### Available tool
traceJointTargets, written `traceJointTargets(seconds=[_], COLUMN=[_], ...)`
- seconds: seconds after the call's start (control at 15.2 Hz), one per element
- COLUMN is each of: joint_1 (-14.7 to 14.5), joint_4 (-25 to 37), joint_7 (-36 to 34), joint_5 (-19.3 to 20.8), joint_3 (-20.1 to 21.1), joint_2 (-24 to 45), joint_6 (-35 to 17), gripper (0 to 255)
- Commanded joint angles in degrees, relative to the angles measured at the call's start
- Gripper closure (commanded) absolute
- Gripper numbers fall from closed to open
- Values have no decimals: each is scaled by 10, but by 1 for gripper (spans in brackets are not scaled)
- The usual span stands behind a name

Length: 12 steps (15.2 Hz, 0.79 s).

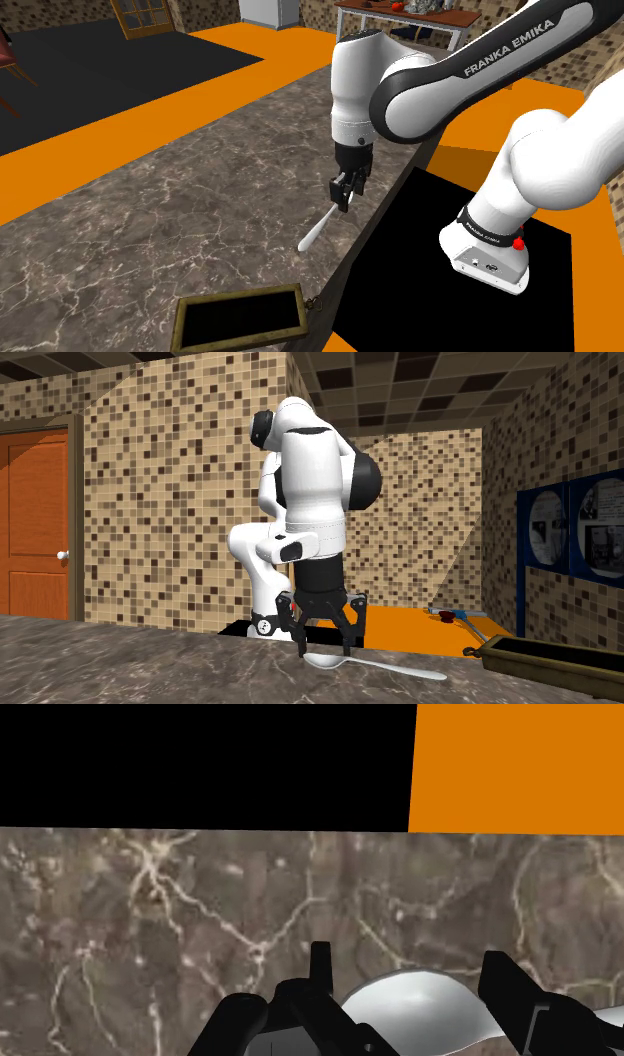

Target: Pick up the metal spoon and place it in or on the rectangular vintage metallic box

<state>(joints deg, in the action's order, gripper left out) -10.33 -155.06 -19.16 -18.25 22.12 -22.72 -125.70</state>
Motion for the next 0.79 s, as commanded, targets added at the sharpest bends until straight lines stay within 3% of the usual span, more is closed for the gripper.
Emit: traceJointTargets(seconds=[0.0,0.73], joint_1=[0,0], joint_4=[3,51], joint_7=[0,-6], joint_5=[1,10], joint_3=[-2,-20], joint_2=[-7,-64], joint_6=[10,114], gripper=[255,255])
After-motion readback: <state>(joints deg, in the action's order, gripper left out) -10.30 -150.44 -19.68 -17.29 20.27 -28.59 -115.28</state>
